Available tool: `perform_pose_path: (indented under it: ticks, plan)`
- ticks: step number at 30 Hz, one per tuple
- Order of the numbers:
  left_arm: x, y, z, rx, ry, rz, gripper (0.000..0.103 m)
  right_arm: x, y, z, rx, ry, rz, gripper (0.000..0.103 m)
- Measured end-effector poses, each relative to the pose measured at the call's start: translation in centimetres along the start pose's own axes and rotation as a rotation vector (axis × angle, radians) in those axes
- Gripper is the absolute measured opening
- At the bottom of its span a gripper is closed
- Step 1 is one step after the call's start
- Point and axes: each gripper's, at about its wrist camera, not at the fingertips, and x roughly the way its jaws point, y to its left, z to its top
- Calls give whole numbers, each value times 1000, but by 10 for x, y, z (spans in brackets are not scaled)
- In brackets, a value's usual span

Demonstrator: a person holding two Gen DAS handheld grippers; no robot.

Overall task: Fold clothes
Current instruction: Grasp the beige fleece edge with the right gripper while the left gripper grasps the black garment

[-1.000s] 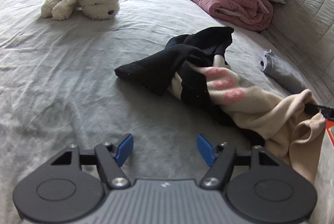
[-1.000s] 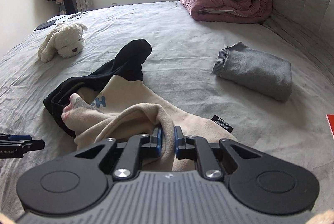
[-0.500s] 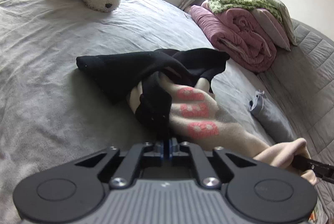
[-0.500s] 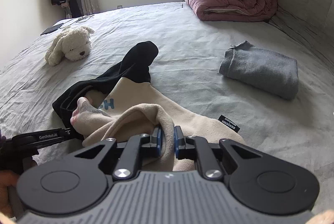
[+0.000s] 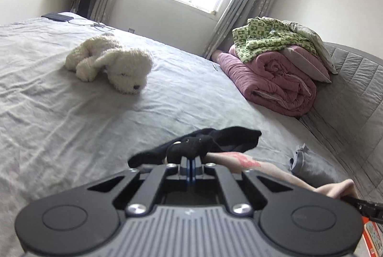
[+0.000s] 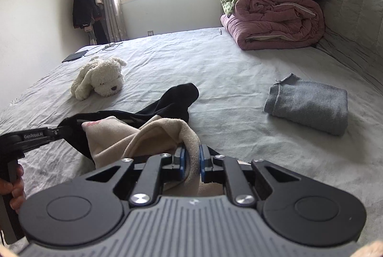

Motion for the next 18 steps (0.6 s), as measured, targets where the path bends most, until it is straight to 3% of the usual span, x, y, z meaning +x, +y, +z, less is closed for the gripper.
perform_pose_path:
  ticks: [9,18]
  plan:
    - [-23,20,45,35,-82,80,1,5,9,5,13,-32,7,12]
    - [-7,61,31,58,28,196,2,14,15,5,54,1,48,12]
